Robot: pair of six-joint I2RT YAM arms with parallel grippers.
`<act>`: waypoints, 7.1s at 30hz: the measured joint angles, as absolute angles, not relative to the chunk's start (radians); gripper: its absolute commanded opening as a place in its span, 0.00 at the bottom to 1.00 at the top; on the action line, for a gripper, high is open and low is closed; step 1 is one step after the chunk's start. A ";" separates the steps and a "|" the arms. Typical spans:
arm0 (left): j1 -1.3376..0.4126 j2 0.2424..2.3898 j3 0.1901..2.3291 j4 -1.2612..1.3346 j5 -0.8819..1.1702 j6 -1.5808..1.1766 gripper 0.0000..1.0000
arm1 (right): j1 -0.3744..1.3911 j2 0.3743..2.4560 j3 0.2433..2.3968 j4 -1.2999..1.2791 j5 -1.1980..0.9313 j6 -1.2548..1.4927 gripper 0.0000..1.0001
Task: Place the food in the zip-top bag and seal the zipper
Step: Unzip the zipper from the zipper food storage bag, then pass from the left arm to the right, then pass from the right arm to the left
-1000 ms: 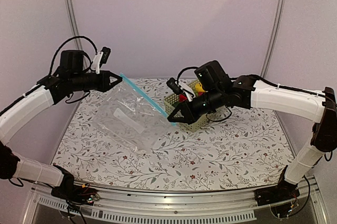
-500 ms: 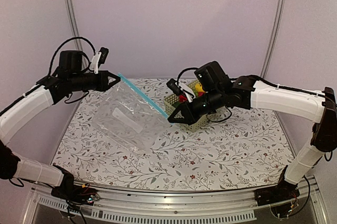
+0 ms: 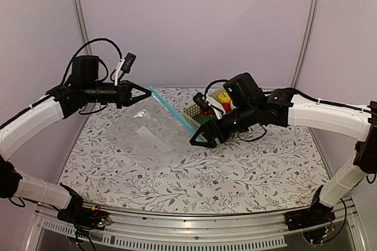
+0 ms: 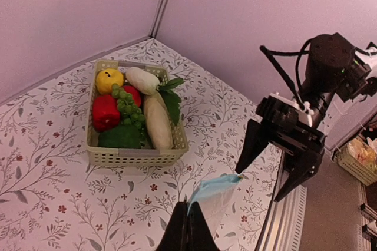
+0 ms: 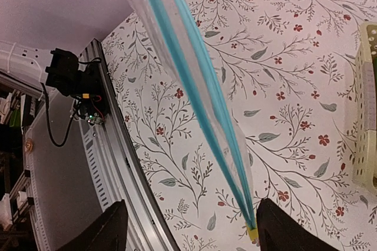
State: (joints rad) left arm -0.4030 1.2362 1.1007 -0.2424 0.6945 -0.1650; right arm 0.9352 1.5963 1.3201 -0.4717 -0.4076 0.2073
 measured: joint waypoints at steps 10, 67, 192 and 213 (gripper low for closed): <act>-0.501 1.283 1.123 -0.275 0.881 -0.084 0.00 | 0.937 1.330 1.283 -0.440 -0.276 0.210 0.79; -0.525 1.283 1.128 -0.317 0.734 -0.051 0.61 | 1.055 1.625 1.393 -0.317 -0.347 0.299 0.00; -0.947 1.560 1.275 -0.408 -0.244 -0.387 0.00 | 0.976 1.706 1.376 -0.393 0.167 0.738 0.00; -0.814 1.520 1.309 -0.518 -0.076 -0.306 0.00 | 0.938 1.755 1.348 -0.427 0.083 0.787 0.42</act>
